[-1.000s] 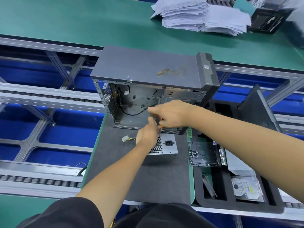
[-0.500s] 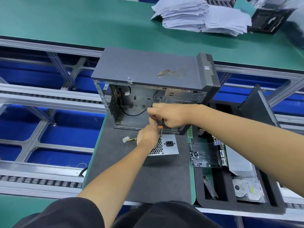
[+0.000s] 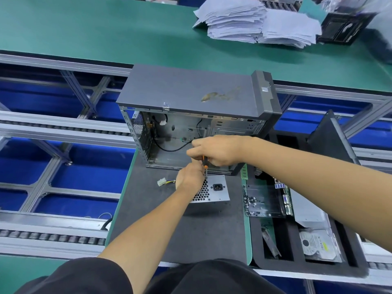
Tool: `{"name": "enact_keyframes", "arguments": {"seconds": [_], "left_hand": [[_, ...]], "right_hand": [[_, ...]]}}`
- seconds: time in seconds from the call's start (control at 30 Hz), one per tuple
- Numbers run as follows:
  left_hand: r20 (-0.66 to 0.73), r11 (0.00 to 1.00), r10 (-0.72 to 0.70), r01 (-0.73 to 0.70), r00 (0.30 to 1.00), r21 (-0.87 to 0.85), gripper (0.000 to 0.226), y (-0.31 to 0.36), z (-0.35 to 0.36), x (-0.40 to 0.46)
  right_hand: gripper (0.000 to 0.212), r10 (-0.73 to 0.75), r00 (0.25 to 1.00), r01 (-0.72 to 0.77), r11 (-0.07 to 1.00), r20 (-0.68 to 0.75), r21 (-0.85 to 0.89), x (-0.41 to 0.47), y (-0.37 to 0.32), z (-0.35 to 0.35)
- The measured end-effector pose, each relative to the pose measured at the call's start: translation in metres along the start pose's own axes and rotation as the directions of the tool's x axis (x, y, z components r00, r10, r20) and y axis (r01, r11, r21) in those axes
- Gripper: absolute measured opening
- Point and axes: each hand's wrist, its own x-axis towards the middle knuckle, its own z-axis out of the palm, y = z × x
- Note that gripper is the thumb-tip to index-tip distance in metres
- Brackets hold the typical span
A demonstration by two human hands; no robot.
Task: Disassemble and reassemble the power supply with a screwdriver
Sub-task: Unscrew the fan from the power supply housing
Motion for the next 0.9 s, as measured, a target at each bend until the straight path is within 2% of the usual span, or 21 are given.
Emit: {"name": "enact_keyframes", "arguments": {"seconds": [0.07, 0.17, 0.27, 0.33, 0.43, 0.57, 0.73, 0.87, 0.9], "left_hand": [[-0.032, 0.999, 0.022, -0.023, 0.999, -0.031, 0.014, -0.001, 0.002, 0.000], [-0.095, 0.995, 0.056, -0.064, 0.994, -0.081, 0.028, -0.004, 0.005, -0.003], [-0.113, 0.995, 0.053, -0.062, 0.992, -0.079, 0.029, -0.005, 0.006, -0.003], [-0.108, 0.996, 0.045, -0.052, 0.993, -0.068, 0.027, -0.005, 0.005, -0.001], [-0.095, 0.997, 0.041, -0.047, 0.995, -0.063, 0.021, -0.005, 0.005, -0.002], [-0.060, 1.000, 0.009, -0.011, 0.998, -0.024, 0.020, -0.001, 0.002, -0.002], [0.032, 0.998, -0.040, 0.039, 0.999, 0.042, 0.022, -0.002, 0.001, 0.002], [0.019, 0.997, 0.016, -0.018, 1.000, 0.072, 0.022, -0.002, -0.001, 0.001], [0.010, 0.997, 0.032, -0.033, 0.999, 0.074, 0.020, -0.003, -0.001, 0.000]], "right_hand": [[0.022, 0.032, 0.999, -0.033, 0.999, -0.020, -0.035, 0.002, 0.003, 0.001], [0.012, 0.172, 0.985, -0.173, 0.984, -0.029, -0.046, 0.002, 0.005, -0.002], [0.014, 0.264, 0.964, -0.266, 0.957, -0.037, -0.118, 0.004, 0.001, 0.000], [0.016, 0.272, 0.962, -0.272, 0.956, -0.013, -0.108, 0.007, -0.003, 0.002], [0.031, 0.228, 0.973, -0.224, 0.971, 0.034, -0.079, 0.005, -0.004, -0.003], [0.016, 0.111, 0.990, -0.103, 0.991, 0.085, -0.091, 0.008, -0.004, -0.008], [0.011, 0.212, 0.977, -0.212, 0.977, 0.019, -0.039, 0.019, -0.013, -0.010], [0.006, 0.272, 0.962, -0.273, 0.962, -0.028, -0.012, 0.021, -0.011, -0.001], [0.011, 0.265, 0.963, -0.266, 0.964, -0.054, -0.003, 0.018, -0.009, 0.001]]}}
